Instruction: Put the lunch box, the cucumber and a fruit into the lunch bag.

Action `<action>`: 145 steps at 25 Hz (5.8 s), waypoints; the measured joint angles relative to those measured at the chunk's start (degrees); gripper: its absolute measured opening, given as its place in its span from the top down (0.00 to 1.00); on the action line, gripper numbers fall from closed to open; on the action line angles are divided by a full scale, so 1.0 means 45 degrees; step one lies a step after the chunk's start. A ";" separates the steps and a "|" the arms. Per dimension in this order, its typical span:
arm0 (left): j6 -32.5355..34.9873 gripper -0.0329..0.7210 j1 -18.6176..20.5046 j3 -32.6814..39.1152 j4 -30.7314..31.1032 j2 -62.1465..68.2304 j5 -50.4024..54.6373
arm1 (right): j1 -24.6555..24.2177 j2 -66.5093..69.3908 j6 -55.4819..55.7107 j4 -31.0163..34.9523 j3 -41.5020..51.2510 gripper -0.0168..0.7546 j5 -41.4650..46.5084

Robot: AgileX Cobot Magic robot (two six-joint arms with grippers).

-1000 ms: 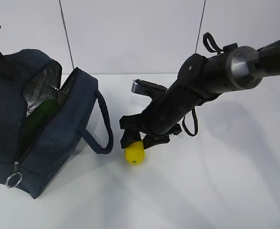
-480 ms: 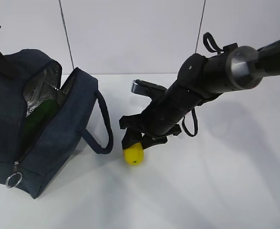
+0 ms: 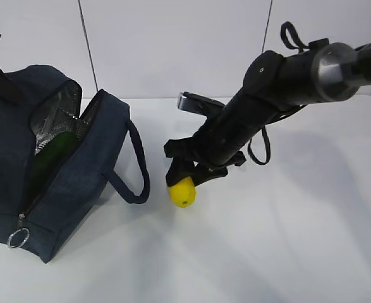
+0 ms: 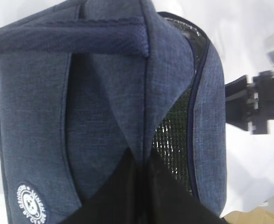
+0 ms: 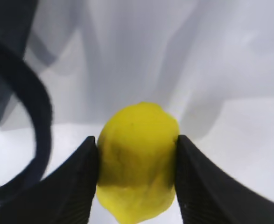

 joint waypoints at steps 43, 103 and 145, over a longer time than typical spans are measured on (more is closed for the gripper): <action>0.0000 0.96 0.0000 0.0000 0.0023 0.0000 0.0000 | 0.1743 -0.1594 -1.1517 1.2103 -0.0135 0.51 -0.1420; 0.0053 0.96 0.0000 0.0000 0.0023 0.0000 0.0000 | 0.0257 -0.1628 -0.4859 0.6944 -0.0135 0.38 0.1566; 0.0075 0.96 0.0000 0.0000 0.0023 0.0000 -0.0006 | 0.0618 -0.0350 -0.5262 0.9036 -0.0156 0.75 0.1171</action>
